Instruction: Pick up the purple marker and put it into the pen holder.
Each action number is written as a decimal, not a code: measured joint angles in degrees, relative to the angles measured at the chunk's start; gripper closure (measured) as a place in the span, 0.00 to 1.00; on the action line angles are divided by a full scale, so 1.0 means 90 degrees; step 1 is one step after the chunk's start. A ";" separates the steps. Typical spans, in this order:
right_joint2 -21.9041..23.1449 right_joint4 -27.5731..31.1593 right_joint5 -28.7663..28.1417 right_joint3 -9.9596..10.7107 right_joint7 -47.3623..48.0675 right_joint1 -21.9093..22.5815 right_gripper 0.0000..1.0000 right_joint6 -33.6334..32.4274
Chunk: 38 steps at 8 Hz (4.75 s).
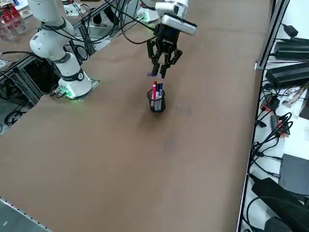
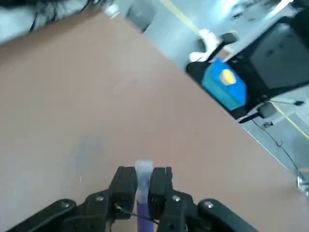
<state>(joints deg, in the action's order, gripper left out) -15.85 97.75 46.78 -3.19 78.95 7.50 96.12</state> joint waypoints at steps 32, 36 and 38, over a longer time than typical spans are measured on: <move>-0.0610 -0.1621 -0.2357 0.0116 -0.2213 0.0470 0.00 -0.2118; -0.0544 -0.2121 -0.4416 0.0131 -0.5705 -0.0667 0.00 -0.2125; -0.0311 -0.2177 -0.5137 0.0133 -0.6997 -0.1002 0.00 -0.2134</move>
<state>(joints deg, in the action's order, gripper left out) -18.65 78.16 0.54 -1.99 15.97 -1.52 76.92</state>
